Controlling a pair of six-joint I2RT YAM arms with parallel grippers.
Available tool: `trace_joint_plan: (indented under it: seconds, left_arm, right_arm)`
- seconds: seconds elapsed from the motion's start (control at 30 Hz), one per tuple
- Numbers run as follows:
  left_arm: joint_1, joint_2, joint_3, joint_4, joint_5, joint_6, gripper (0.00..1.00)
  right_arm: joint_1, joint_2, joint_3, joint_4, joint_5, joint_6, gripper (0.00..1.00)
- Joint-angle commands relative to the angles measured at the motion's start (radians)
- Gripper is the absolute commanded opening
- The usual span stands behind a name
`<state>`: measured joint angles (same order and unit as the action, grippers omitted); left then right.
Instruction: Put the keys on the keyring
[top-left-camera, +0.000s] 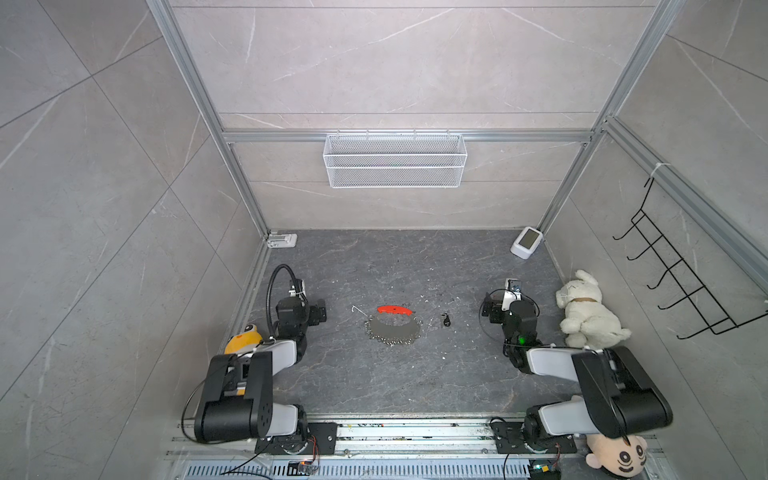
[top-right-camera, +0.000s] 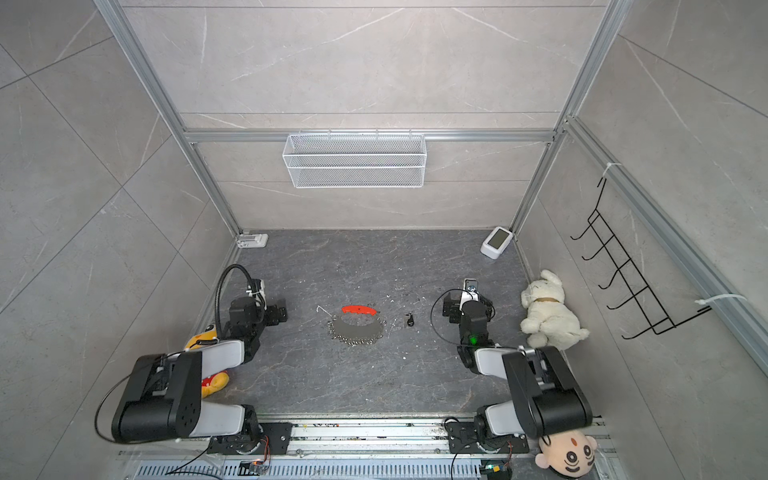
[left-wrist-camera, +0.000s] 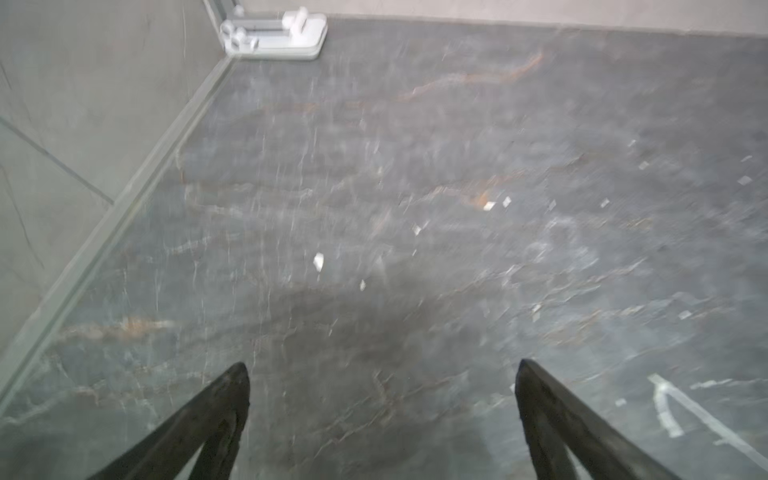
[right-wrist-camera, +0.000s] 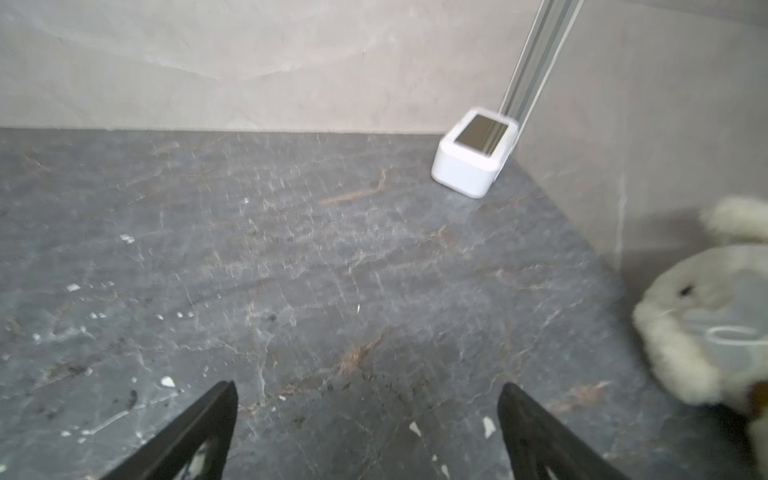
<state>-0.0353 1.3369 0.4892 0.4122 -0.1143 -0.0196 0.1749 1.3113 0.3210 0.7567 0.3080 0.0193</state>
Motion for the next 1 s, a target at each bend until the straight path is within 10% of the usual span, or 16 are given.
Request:
trace_joint_plan:
  seconds: [0.0, 0.1, 0.2, 0.3, 0.5, 0.63, 0.97]
  left_arm:
    - [-0.109, -0.133, 0.215, -0.357, -0.089, -0.067, 1.00]
    - [-0.203, -0.168, 0.309, -0.454, -0.049, -0.128, 1.00]
    - [-0.220, -0.154, 0.432, -0.637, -0.029, -0.268, 1.00]
    - [-0.219, -0.108, 0.457, -0.629, -0.025, -0.384, 1.00]
    - [-0.202, -0.019, 0.458, -0.454, 0.298, -0.456, 1.00]
    - [-0.348, 0.030, 0.439, -0.373, 0.245, -0.361, 0.99]
    - [-0.542, 0.289, 0.327, -0.161, 0.456, -0.157, 0.59]
  right_arm:
    - [0.012, -0.250, 0.122, -0.312, 0.072, 0.017, 0.99]
    - [0.010, -0.331, 0.306, -0.582, 0.130, 0.112, 0.99]
    - [0.005, -0.257, 0.528, -1.013, 0.418, 0.508, 0.99]
    - [-0.008, -0.169, 0.672, -1.193, 0.297, 0.414, 0.99]
    - [0.004, -0.294, 0.414, -0.904, -0.036, 0.352, 0.99]
    - [0.030, -0.294, 0.290, -0.803, -0.202, 0.386, 0.99]
    - [0.097, -0.271, 0.068, -0.492, -0.351, 0.405, 0.85]
